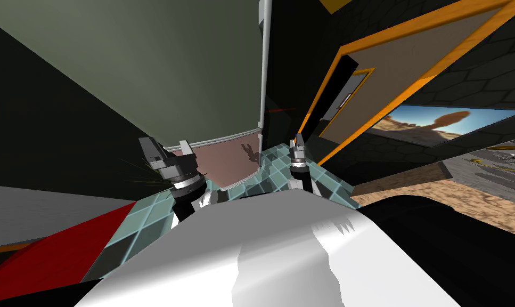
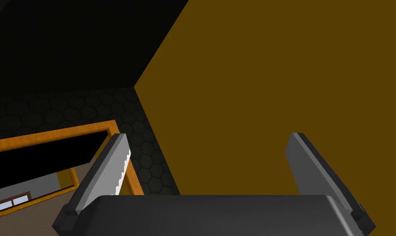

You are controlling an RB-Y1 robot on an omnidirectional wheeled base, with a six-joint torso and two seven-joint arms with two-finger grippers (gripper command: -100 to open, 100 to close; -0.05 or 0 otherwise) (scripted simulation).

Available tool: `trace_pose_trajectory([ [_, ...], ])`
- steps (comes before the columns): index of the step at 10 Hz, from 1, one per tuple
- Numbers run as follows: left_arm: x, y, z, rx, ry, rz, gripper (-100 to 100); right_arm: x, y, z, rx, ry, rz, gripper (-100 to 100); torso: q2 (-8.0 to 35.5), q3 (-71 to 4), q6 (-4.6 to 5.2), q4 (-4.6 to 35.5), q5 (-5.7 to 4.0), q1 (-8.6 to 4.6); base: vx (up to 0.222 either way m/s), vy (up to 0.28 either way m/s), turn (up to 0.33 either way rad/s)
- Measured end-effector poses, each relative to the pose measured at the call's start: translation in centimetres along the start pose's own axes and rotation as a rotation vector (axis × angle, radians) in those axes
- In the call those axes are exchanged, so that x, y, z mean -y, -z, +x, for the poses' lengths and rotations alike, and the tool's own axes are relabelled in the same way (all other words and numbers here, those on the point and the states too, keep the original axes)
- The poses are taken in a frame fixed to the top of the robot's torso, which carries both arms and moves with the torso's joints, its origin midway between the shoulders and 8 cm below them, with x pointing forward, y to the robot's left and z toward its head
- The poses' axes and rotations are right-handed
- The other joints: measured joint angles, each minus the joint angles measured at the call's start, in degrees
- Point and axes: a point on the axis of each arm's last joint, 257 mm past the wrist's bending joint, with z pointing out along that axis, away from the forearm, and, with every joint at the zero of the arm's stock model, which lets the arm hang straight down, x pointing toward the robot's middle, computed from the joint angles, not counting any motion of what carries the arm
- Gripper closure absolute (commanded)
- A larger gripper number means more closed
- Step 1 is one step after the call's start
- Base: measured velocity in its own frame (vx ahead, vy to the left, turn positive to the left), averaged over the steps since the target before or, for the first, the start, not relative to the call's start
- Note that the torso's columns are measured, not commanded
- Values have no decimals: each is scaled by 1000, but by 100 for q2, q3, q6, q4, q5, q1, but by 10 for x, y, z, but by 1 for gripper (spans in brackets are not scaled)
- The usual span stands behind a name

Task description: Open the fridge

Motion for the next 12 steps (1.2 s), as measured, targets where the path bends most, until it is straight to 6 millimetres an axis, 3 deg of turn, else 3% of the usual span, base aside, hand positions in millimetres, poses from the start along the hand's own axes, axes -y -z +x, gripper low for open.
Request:
trace_pose_trajectory([
  [2,0,0,0,0,0,0,0,0,0,0,0,0,0,0,597,-1200,0,600,0,0,0,0,0],
  [9,0,0,0,0,0,0,0,0,0,0,0,0,0,0,3539,-7073,0,3537,0,0,0,0,0],
  [10,0,0,0,0,0,0,-100,0,0,0,0,0,0,0,3962,-7919,0,3960,0,0,3,8,-95],
  [12,-7,-2,10,-60,-17,-5,-100,0,0,0,0,0,0,0,4209,-8425,0,4205,2,7,-6,25,-126],
])
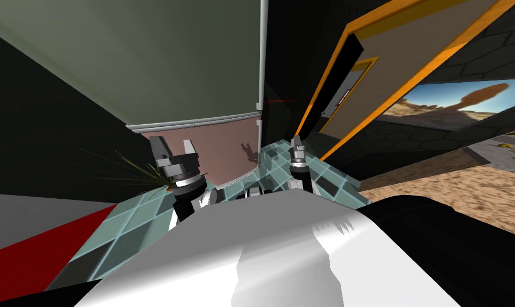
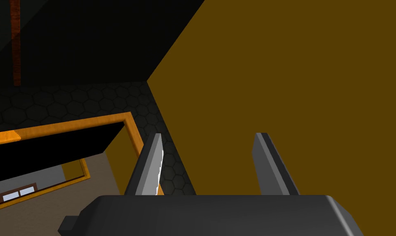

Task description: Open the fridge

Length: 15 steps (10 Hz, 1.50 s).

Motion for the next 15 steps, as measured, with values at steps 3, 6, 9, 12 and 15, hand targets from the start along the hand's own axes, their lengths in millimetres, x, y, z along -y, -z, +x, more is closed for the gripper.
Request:
trace_pose_trajectory([
  [3,-19,-7,16,-92,-47,-20,-100,0,0,0,0,0,0,0,20,-31,0,23,-1,-3,-15,52,-193],
  [6,-54,-20,29,-152,-118,-69,-100,0,0,0,0,0,0,0,19,-33,0,23,-3,-11,-13,56,-235],
  [9,-72,-33,32,-171,-159,-85,-100,0,0,0,0,0,0,0,18,-33,-3,22,-3,-11,-9,36,-171],
  [12,-97,-49,39,-193,-220,-122,-100,0,0,0,0,0,0,0,20,-31,-5,24,-1,-2,-17,57,-245],
  [15,-124,-65,41,-208,-275,-158,-100,0,0,0,0,0,0,0,18,-33,2,22,-4,-13,-13,40,-156],
])
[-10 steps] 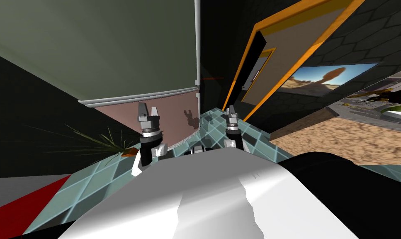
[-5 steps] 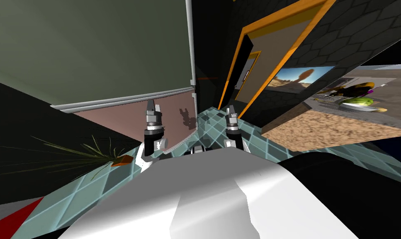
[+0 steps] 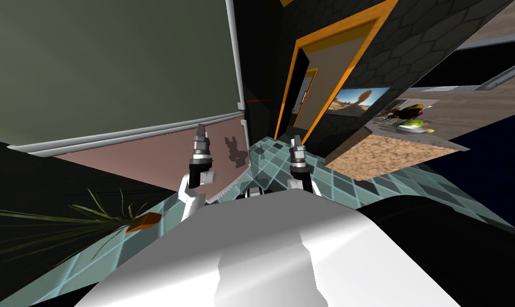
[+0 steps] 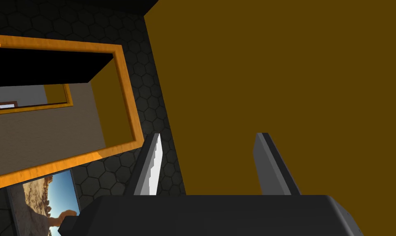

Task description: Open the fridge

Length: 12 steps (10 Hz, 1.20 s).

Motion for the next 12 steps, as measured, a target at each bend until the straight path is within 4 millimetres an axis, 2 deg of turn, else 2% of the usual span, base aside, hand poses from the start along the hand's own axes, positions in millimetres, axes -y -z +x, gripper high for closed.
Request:
trace_pose_trajectory([
  [9,-44,-67,6,-32,-135,-109,-100,0,0,0,0,0,0,0,2,2,-7,1,1,3,-14,40,-204],
  [10,-54,-72,8,-38,-155,-133,-100,0,0,0,0,0,0,0,0,0,0,0,1,2,-8,35,-119],
  [12,-56,-87,9,-40,-169,-141,-100,0,0,0,0,0,0,0,-1,0,-5,0,1,3,-5,20,-99],
])
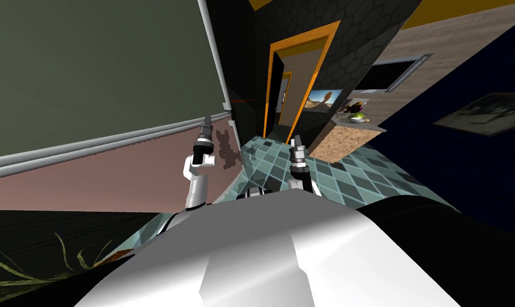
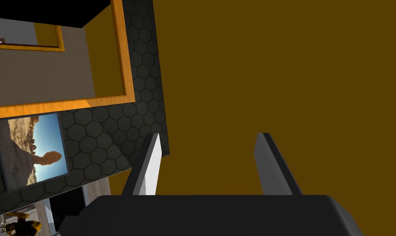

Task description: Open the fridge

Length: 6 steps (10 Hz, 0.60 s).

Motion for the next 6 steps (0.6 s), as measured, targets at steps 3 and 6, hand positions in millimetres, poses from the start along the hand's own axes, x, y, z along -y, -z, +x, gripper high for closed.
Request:
trace_pose_trajectory([
  [3,-10,-24,2,-13,-40,-45,-100,0,0,0,0,0,0,0,4,2,6,1,1,5,-12,38,-175],
  [6,-16,-47,2,-26,-75,-86,-100,0,0,0,0,0,0,0,1,1,-1,0,0,2,-11,35,-173],
])
